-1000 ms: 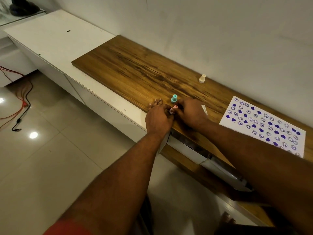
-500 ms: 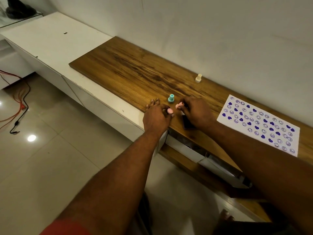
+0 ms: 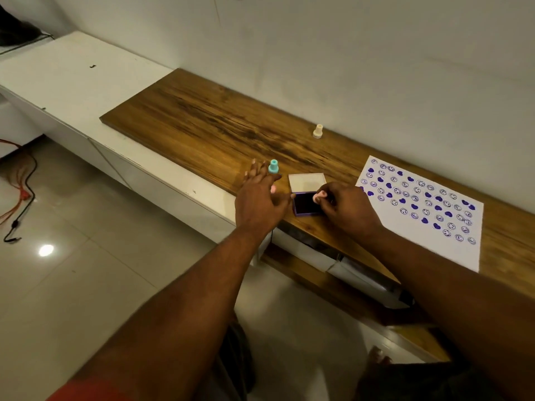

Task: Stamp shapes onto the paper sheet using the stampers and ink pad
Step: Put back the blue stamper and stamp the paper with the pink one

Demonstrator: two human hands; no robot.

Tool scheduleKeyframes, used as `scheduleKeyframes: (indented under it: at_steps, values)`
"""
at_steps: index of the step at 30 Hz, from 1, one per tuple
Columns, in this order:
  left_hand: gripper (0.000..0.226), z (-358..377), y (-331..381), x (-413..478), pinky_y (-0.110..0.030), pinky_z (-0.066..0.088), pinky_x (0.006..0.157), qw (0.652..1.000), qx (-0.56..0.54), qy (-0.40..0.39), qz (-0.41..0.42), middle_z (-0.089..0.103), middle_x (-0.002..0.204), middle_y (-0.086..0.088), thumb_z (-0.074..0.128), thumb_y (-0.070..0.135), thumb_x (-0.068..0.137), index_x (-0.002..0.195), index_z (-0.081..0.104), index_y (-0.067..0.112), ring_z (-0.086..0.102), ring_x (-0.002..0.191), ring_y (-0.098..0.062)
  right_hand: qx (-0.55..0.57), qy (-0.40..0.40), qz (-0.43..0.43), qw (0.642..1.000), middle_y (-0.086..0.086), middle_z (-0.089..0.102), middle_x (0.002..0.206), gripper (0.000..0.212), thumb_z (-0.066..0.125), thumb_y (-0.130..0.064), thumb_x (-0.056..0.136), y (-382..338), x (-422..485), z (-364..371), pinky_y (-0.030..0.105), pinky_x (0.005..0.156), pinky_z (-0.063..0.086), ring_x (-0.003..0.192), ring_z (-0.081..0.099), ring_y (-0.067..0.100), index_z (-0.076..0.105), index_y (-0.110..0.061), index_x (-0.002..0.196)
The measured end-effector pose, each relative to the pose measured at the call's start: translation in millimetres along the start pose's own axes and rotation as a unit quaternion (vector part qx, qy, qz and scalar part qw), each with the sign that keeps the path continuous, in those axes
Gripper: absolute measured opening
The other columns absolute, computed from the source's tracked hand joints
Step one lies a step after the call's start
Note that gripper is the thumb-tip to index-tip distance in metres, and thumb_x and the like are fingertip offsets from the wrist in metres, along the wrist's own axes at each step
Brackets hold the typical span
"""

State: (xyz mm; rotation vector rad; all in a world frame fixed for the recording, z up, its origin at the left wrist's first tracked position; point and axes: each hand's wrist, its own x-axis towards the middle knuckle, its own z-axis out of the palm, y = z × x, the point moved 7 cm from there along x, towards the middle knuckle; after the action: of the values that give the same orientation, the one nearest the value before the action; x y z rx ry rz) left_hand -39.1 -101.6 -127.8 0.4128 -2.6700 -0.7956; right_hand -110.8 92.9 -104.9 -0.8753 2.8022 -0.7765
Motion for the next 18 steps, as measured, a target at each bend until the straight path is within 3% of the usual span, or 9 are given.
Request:
scheduleKeyframes:
  at_steps: [3,7,12,14,18]
  values:
    - [0.08,20.1,24.7,-8.9,-0.046,0.017,0.129,0.995,0.049,-0.04,0.081,0.03,0.169,-0.008,0.062,0.075,0.086,0.146,0.058,0.023,0.014,0.161,-0.025,-0.019,0.008,-0.007,1.0,0.009,0.073,0.114,0.032,0.057,-0.037,0.102,2.1,-0.8,2.0,0.029,0.077,0.05,0.097,0.068,0.023,0.067,-0.015,0.123]
    - [0.078,40.2,34.7,-11.0,-0.043,0.011,0.129,0.99,0.077,-0.066,0.097,0.022,0.172,-0.008,0.059,0.077,0.087,0.147,0.057,0.026,0.008,0.162,-0.025,-0.045,0.005,-0.02,0.999,0.008,0.073,0.114,0.033,0.057,-0.038,0.102,0.6,3.2,2.9,0.026,0.077,0.047,0.098,0.068,0.023,0.066,-0.016,0.125]
    - [0.068,45.4,34.5,-6.7,-0.047,0.012,0.129,0.991,0.078,-0.077,0.08,0.024,0.172,-0.01,0.061,0.071,0.089,0.142,0.061,0.028,0.01,0.161,-0.029,-0.002,0.149,-0.046,0.988,0.0,0.07,0.104,0.028,0.057,-0.038,0.102,-24.5,15.8,-44.5,0.027,0.073,0.048,0.087,0.063,0.014,0.071,-0.016,0.114]
    - [0.067,44.4,33.6,-5.5,-0.044,0.009,0.128,0.993,0.065,-0.075,0.066,0.024,0.172,-0.011,0.064,0.07,0.087,0.14,0.063,0.028,0.01,0.161,-0.028,-0.003,0.105,-0.019,0.994,0.0,0.07,0.103,0.028,0.054,-0.036,0.104,-17.9,9.1,-21.1,0.028,0.074,0.05,0.089,0.065,0.016,0.071,-0.016,0.113]
    - [0.066,42.3,33.1,-1.9,-0.042,0.005,0.128,0.995,0.051,-0.076,0.048,0.02,0.173,-0.012,0.071,0.066,0.083,0.136,0.066,0.029,0.005,0.162,-0.027,-0.155,-0.01,-0.013,0.988,0.014,0.069,0.117,0.028,0.056,-0.026,0.102,-4.6,4.0,27.3,0.038,0.087,0.052,0.1,0.066,0.03,0.063,-0.01,0.125]
